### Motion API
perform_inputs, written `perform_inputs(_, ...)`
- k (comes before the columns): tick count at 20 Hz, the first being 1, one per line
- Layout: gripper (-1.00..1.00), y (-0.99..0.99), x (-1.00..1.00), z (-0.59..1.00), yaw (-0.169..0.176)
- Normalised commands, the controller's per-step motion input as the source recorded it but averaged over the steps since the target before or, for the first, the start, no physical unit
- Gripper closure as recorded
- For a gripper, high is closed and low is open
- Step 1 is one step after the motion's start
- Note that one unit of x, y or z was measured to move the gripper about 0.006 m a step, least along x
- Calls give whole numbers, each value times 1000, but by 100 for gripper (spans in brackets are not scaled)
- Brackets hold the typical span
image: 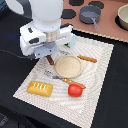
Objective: Interact with the objects in diverse but meaningful ways.
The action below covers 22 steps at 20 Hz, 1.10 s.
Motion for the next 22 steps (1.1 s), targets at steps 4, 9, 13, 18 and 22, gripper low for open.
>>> perform_inputs(4,100,-66,-237,-236,45)
perform_inputs(9,-100,-31,-290,-70,54)
perform_inputs(13,-100,111,-343,603,64)
perform_inputs(18,-100,35,-330,659,65)
perform_inputs(22,-100,-143,-136,720,34)
